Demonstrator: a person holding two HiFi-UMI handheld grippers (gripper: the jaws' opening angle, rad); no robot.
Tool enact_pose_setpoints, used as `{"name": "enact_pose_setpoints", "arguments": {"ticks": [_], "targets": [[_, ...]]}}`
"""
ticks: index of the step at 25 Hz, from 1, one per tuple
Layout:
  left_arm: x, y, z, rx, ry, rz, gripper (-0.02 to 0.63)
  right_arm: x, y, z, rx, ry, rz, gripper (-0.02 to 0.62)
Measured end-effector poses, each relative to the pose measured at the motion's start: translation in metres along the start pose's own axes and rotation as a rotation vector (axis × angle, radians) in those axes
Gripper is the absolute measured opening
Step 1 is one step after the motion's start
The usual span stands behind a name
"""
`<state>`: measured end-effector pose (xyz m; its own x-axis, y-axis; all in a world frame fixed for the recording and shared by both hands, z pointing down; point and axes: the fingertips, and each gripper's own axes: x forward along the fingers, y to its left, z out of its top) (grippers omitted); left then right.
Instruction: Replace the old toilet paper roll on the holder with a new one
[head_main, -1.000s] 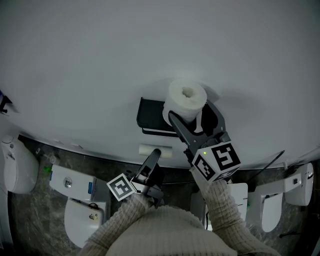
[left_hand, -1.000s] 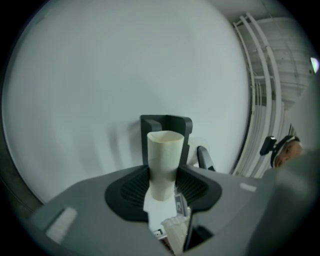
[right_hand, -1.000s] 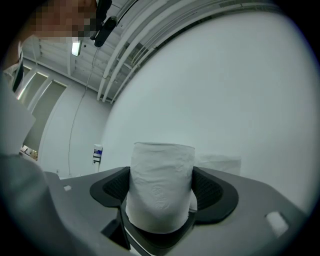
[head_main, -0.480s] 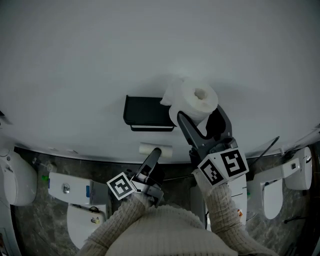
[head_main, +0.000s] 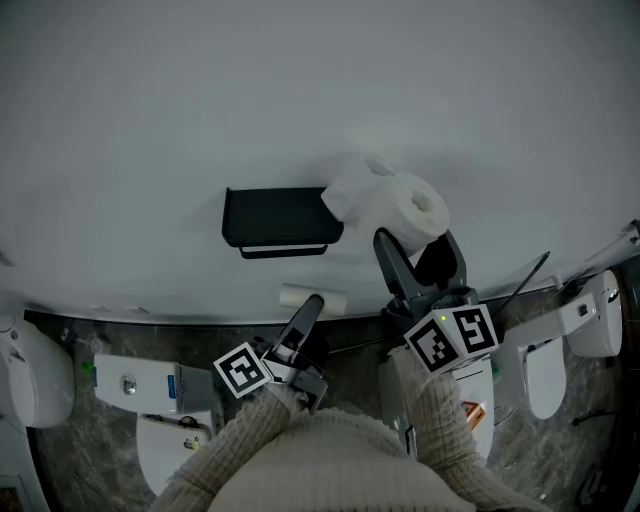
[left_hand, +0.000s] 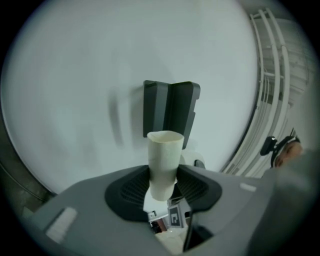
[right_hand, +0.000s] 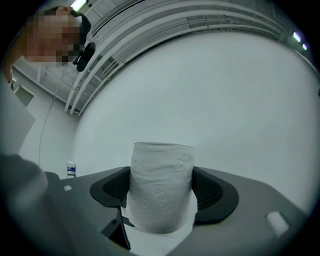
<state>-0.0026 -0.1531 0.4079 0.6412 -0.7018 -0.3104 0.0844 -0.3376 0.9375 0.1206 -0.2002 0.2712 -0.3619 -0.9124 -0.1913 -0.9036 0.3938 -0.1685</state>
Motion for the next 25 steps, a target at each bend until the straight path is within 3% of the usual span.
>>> {"name": "enact_pose_setpoints", "arguments": {"ticks": [5, 16, 25], "targets": [[-0.001, 0.003, -0.002, 0.002, 0.005, 0.015, 0.167, -0.009, -0.016, -0.020, 0.164, -0.034, -0.045, 0.385], [-0.010, 0.003, 0.004, 0.024, -0.035, 0.044, 0.167, -0.003, -0.023, -0.070, 0.517, -0.069, -0.057, 0.385], [-0.028, 0.004, 0.021, 0.045, -0.111, 0.068, 0.167, 0.011, -0.015, -0.091, 0.681, -0.085, -0.061, 0.383]]}}
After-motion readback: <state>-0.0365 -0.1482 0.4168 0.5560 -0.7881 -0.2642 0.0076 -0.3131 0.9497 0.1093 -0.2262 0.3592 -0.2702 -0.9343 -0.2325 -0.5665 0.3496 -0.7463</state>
